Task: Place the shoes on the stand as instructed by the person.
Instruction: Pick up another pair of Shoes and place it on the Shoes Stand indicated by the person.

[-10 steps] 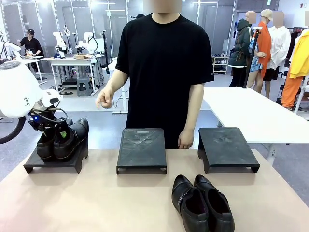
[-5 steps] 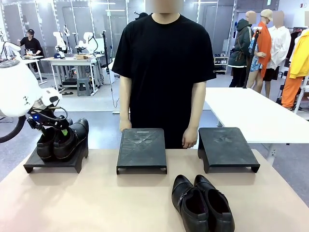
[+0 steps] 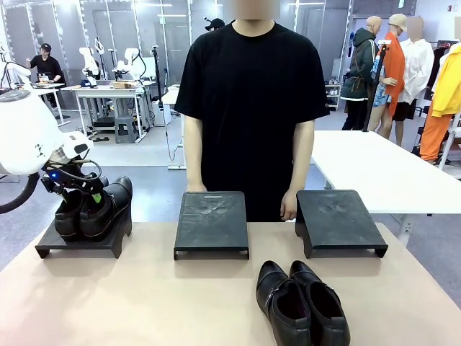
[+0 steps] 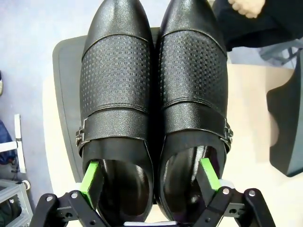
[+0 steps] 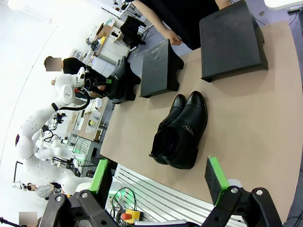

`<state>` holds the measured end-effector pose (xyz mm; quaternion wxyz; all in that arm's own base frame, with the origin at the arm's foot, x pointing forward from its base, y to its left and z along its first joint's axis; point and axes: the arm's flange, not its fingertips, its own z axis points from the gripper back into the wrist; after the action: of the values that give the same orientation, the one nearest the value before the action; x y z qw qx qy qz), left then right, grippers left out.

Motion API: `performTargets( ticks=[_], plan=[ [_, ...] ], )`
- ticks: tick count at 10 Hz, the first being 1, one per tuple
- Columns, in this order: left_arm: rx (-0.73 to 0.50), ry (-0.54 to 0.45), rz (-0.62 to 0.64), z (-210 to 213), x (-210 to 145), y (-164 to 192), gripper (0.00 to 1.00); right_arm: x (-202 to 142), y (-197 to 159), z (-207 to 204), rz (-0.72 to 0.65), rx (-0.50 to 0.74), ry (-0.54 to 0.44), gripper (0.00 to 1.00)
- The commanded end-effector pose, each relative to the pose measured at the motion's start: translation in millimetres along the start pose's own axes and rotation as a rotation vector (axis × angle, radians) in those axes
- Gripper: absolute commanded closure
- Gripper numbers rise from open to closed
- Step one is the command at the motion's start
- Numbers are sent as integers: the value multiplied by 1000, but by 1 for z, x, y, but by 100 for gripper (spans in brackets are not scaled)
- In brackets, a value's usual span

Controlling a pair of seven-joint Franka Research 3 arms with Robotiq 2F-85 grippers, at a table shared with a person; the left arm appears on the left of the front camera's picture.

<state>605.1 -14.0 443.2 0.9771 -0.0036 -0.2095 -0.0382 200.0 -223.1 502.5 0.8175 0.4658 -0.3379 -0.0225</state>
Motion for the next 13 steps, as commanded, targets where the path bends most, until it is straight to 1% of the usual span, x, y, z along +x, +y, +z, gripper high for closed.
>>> performTargets(
  ticks=[1, 6, 7, 8, 9, 10, 11, 13],
  plan=[
    [2, 0, -15, -2, 0, 2, 0, 0, 0, 2, 22, 7, -9, 0],
    [0, 0, 0, 0, 0, 0, 0, 0, 0, 2, 22, 7, -9, 0],
    [-60, 25, 7, 30, -2, 4, 0, 0, 0, 2, 22, 7, -9, 0],
    [-138, 33, 23, 65, -18, 17, 0, 0, 0, 2, 22, 7, -9, 0],
    [-307, 59, 46, 103, -48, 38, 0, 0, 0, 2, 22, 7, -9, 0],
    [-431, 88, 43, 126, -75, 59, 0, 0, 0, 2, 22, 7, -9, 0],
    [-524, 111, 38, 141, -100, 80, 0, 0, 0, 2, 22, 7, -9, 0],
    [-759, 128, 77, 152, -137, 126, 0, 0, 0, 2, 22, 7, -9, 0]
  ],
)
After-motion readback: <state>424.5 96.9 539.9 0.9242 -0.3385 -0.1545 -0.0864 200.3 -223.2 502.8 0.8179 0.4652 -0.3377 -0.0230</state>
